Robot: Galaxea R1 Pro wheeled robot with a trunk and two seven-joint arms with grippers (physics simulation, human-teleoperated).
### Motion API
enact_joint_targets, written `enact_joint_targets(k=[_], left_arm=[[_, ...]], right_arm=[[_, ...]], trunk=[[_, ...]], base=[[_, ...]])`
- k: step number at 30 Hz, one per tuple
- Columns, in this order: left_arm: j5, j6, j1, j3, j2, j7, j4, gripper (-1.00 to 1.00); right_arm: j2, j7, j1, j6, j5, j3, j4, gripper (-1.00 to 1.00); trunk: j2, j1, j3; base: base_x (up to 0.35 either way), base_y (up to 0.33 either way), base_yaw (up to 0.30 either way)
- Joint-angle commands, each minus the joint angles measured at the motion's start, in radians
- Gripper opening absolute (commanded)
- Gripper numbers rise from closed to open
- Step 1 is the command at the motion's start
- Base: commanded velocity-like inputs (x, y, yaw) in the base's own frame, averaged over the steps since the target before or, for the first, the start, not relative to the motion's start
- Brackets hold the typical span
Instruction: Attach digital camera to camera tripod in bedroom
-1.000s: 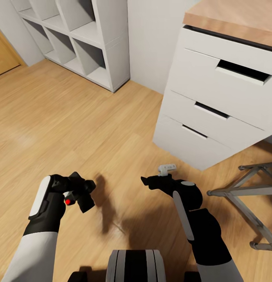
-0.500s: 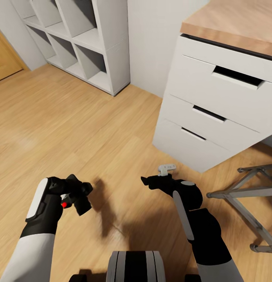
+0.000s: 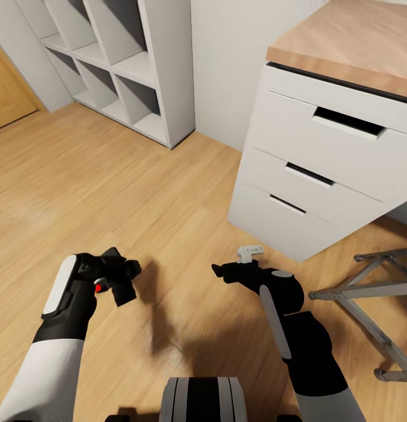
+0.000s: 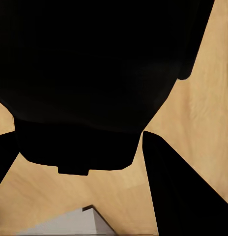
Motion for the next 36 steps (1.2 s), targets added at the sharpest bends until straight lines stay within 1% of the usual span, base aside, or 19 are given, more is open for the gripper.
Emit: enact_joint_targets(k=[1,3,4,6,7,8,13,19,23,36], left_arm=[[0.003,0.0,-0.002,-0.001,0.001,0.003,0.0,-1.0],[0.004,0.002,-0.003,0.003,0.0,0.003,0.002,-1.0],[0.004,0.0,-0.002,0.012,0.0,0.002,0.002,-1.0],[0.006,-0.005,0.002,0.034,0.0,0.002,0.003,-1.0],[0.007,-0.012,0.009,0.052,0.0,0.003,0.003,-1.0],[0.007,-0.012,0.009,0.052,0.0,0.003,0.003,-1.0],[0.011,-0.035,0.031,0.076,-0.001,0.008,0.004,-1.0],[0.013,-0.044,0.04,0.079,-0.01,0.014,0.008,-1.0],[0.014,-0.046,0.059,0.08,-0.015,0.015,0.011,-1.0],[0.014,-0.053,0.077,0.081,-0.018,0.017,0.014,-1.0]], right_arm=[[0.0,-0.001,-0.001,0.005,-0.005,-0.001,-0.001,1.0],[0.0,-0.001,-0.001,0.005,-0.005,-0.001,-0.001,1.0],[0.0,-0.001,-0.001,0.005,-0.004,-0.001,-0.001,1.0],[0.001,-0.001,-0.002,0.005,-0.004,-0.001,-0.001,1.0],[0.001,-0.001,-0.002,0.006,-0.004,-0.001,-0.001,1.0],[0.001,-0.001,-0.002,0.006,-0.004,-0.001,-0.001,1.0],[0.003,-0.001,-0.003,0.006,-0.004,-0.002,-0.001,1.0],[0.004,-0.001,-0.003,0.006,-0.005,-0.002,-0.001,1.0],[0.004,-0.001,-0.002,0.006,-0.005,-0.003,-0.001,1.0],[0.007,-0.001,-0.002,0.006,-0.005,-0.003,-0.001,1.0]], trunk=[[0.0,0.0,0.001],[0.0,0.0,0.004],[0.0,0.0,0.006],[0.0,0.0,0.009],[0.0,0.0,0.011],[0.0,0.0,0.012],[0.0,0.0,0.02],[0.0,0.0,0.03],[0.0,0.0,0.036],[0.0,0.0,0.057]], base=[[0.0,0.0,0.0],[0.0,0.0,0.0],[0.0,0.0,0.0],[0.0,0.0,0.0],[0.0,0.0,0.0],[0.0,0.0,0.0],[0.0,0.0,0.0],[0.0,0.0,0.0],[0.0,0.0,0.0],[0.0,0.0,0.0]])
